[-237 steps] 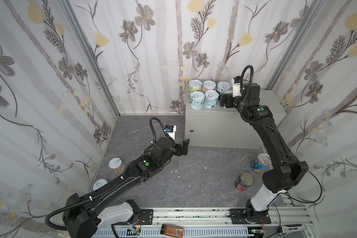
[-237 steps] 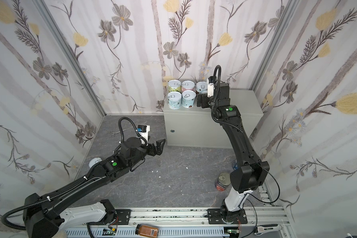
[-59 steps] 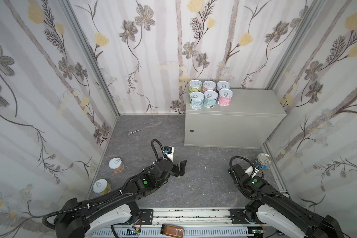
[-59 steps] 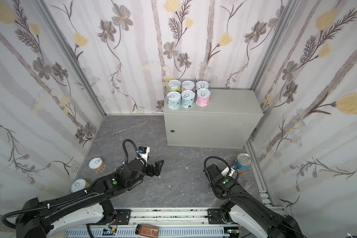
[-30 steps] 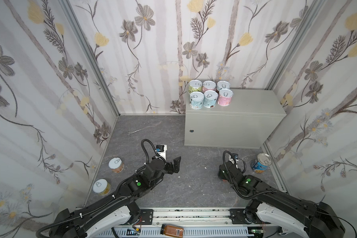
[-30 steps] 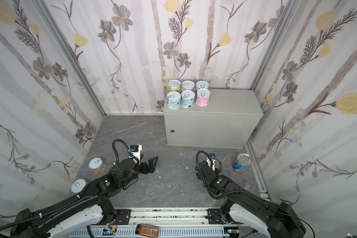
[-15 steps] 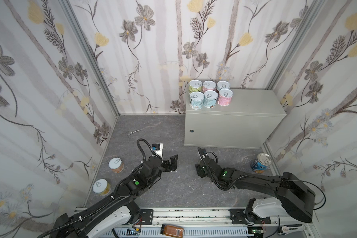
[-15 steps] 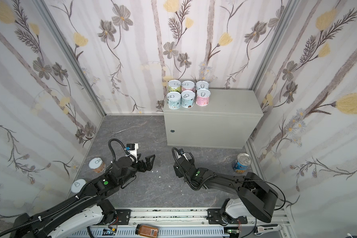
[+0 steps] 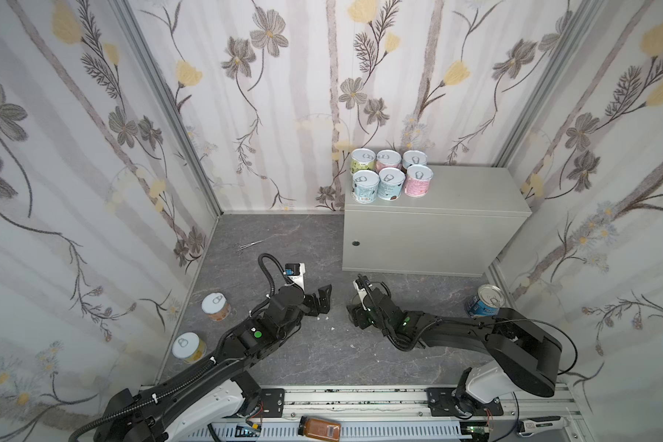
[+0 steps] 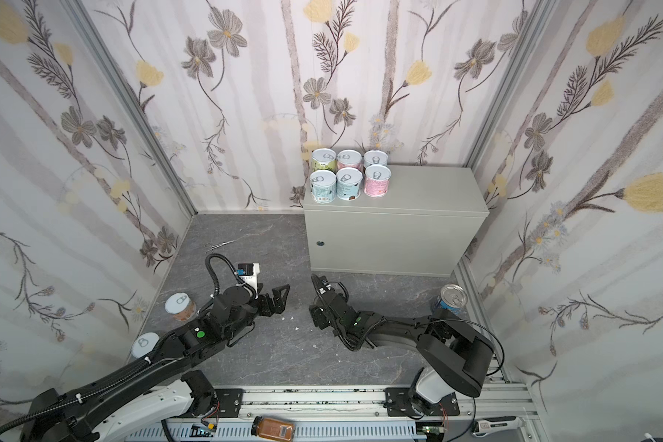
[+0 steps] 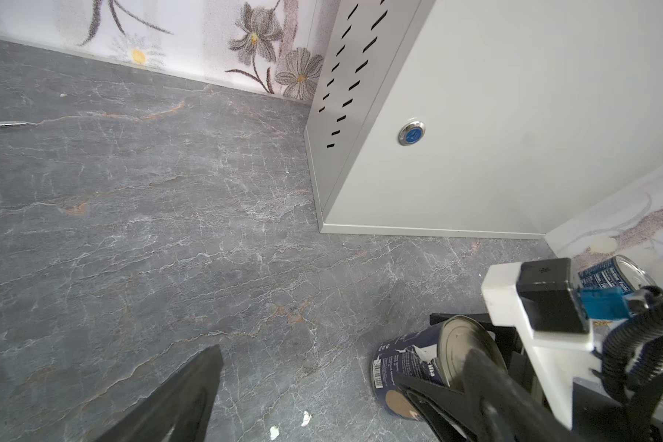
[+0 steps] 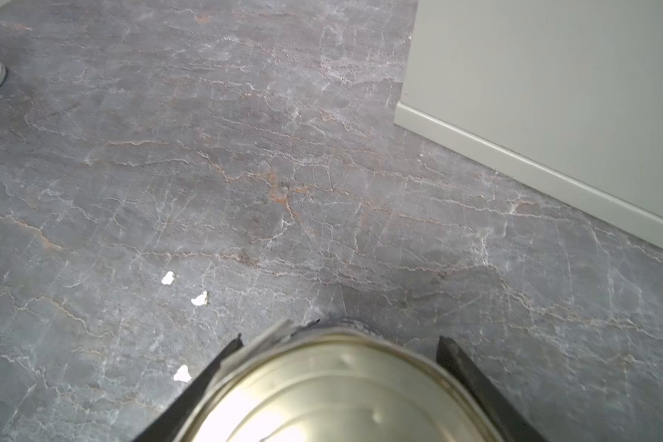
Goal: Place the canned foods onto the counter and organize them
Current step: 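Lift the dark blue can with the right gripper and swing it toward the robot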
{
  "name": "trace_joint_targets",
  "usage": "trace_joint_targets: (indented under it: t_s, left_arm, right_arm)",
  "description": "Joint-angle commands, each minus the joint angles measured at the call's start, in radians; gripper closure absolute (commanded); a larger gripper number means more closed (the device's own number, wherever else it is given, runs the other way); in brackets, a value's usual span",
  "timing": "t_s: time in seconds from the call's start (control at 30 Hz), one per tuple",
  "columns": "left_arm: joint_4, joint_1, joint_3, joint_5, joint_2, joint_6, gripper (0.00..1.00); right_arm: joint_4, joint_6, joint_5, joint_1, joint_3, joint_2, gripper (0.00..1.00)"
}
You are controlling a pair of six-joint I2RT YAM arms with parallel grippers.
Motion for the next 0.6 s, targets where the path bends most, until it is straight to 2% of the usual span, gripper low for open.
trace_joint_targets:
  t_s: [0.0, 0.23, 0.57]
  left_arm:
    - [0.011, 0.001, 0.015, -0.021, 0.002, 0.01, 0.0]
    - [0.006, 0.003, 0.02, -0.024, -0.001, 0.006, 0.0]
    - [-0.006, 0.007, 0.031, -0.031, -0.002, 0.013, 0.0]
  right_arm:
    - [0.1, -0.012, -0.023, 0.003, 0.01, 0.016, 0.2]
    - [0.134, -0.012, -0.024, 0.009, -0.001, 0.014, 0.02]
    - [0.284, -0.038, -0.035, 0.027, -0.11, -0.055, 0.0]
